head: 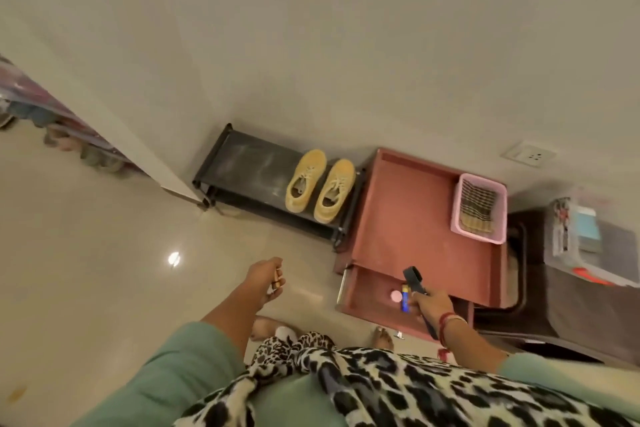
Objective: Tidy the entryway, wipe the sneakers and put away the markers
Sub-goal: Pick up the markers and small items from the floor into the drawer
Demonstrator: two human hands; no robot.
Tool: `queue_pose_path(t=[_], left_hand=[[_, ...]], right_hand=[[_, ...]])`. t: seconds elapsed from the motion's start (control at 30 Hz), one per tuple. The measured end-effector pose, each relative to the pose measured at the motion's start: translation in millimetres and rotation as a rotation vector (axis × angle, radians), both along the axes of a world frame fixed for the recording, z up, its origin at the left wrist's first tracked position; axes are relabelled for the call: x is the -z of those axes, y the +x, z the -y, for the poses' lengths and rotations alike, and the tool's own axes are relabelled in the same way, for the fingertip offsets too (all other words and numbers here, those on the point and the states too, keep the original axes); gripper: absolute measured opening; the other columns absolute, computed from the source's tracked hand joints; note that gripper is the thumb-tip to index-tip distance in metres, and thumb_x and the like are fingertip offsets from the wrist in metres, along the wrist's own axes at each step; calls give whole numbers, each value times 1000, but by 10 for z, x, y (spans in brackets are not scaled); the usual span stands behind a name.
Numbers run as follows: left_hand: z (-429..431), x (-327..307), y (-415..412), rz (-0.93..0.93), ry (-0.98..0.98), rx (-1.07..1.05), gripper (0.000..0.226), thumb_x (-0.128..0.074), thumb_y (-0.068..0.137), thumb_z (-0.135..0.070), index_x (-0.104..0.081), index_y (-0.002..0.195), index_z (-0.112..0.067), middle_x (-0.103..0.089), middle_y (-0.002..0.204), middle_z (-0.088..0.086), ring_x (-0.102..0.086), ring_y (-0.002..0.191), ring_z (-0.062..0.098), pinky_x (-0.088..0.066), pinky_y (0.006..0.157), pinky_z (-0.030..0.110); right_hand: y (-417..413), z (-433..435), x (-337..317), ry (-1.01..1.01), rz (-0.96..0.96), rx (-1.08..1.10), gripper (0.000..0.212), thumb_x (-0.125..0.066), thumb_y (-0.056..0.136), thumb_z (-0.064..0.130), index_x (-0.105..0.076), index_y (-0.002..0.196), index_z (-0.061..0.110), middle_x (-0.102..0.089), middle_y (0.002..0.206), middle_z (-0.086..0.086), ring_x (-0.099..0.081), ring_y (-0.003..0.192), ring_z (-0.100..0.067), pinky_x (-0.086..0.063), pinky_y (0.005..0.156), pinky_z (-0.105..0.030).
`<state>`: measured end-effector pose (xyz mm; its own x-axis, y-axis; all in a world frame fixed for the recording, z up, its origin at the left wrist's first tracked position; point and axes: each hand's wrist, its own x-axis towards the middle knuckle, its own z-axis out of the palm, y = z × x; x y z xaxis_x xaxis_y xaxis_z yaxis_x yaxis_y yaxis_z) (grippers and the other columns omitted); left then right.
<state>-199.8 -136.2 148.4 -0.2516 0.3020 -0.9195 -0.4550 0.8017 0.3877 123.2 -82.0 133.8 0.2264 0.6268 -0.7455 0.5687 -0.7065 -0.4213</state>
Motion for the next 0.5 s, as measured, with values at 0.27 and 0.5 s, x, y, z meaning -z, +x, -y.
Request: queue_pose_path(t=[0.27,0.5], left_hand=[[55,34,1728,6,-72,-5,22,-52,93,-21,-52,71,-15,-51,63,1,-51,61,14,-42,55,24],[-147,257,2458,107,-106,69,14,-59,92,-20,-57,81,-13,-57,63,3,-55,54,14,-47,53,26]], right_hand=[[1417,-74,135,-76,76,-381,20,-57,83,10,-54,64,18,-63,70,-9,-59,67,-26,-50,67,-37],[1873,132,407,-155,4,-186,23,-51,87,6,-48,65,14,-51,60,-6,-51,54,-18,-36,47,-22]])
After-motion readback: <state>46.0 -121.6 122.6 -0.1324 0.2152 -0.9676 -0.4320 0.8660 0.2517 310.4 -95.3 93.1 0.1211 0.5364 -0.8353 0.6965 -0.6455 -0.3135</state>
